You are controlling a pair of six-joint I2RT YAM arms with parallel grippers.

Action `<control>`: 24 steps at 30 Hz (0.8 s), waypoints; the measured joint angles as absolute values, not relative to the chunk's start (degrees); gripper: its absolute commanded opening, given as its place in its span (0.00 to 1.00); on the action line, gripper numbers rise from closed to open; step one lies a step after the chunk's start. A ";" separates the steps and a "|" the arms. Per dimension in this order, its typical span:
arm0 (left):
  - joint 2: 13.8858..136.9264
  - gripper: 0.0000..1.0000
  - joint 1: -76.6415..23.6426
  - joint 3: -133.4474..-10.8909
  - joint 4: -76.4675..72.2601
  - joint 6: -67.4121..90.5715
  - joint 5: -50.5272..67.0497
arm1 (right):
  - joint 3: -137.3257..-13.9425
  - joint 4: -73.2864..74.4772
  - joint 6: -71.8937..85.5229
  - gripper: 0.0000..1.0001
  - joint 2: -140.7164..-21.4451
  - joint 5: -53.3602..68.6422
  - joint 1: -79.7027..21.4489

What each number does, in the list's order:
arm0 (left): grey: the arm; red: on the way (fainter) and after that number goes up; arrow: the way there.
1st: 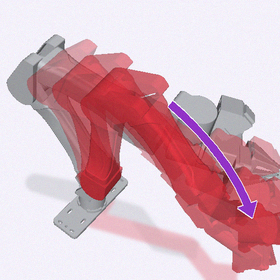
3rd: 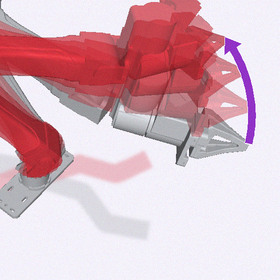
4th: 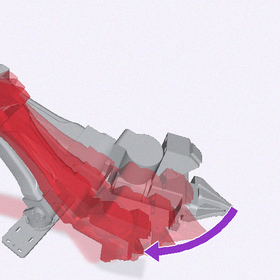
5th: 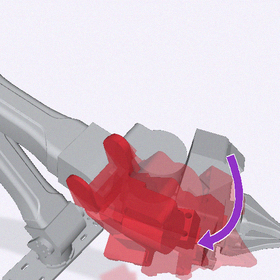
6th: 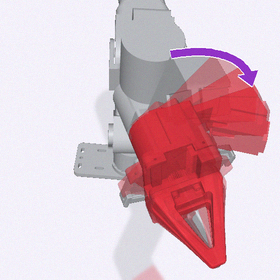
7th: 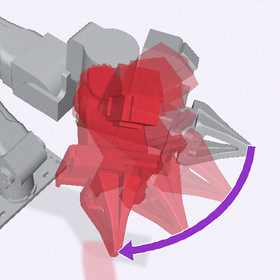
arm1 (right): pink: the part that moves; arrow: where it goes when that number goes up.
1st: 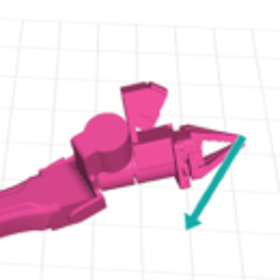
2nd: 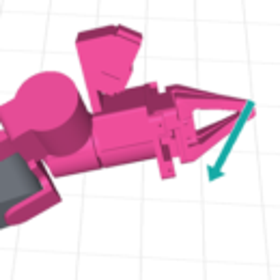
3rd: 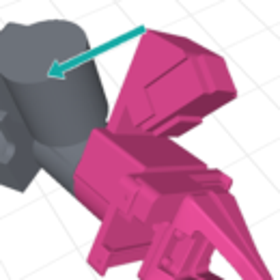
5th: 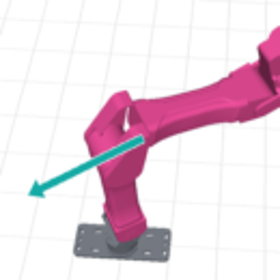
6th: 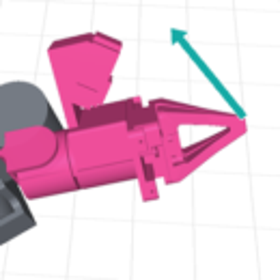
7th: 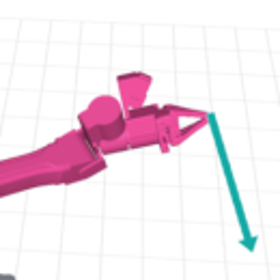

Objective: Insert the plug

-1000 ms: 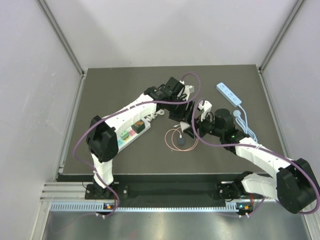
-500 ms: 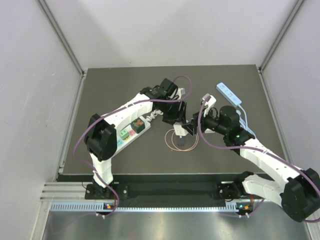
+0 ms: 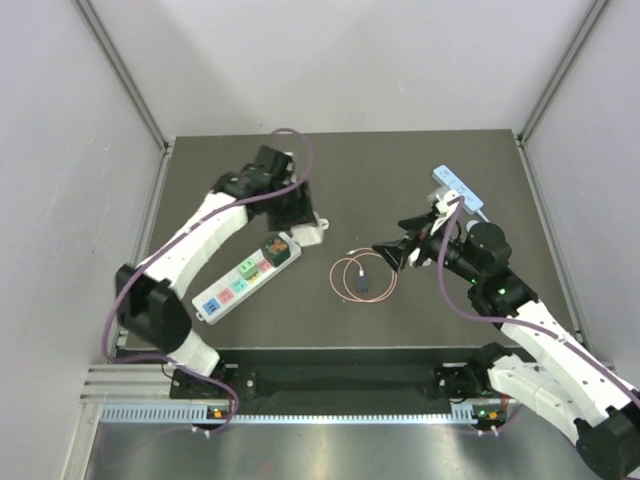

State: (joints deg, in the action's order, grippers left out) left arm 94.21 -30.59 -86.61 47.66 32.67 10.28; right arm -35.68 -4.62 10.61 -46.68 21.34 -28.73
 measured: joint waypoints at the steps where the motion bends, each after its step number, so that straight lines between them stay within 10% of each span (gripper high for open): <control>1: 91.48 0.00 -28.88 -85.10 48.07 33.19 7.97 | -35.66 -4.89 11.40 1.00 -45.60 20.80 -28.73; 24: 60.82 0.00 -19.86 -55.83 60.73 54.13 -33.91 | -35.68 -0.64 18.09 1.00 -50.96 15.44 -28.69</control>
State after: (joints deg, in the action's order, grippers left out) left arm 60.82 -19.86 -55.83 60.73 54.13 -33.91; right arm -35.68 -0.64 18.09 -50.96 15.44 -28.69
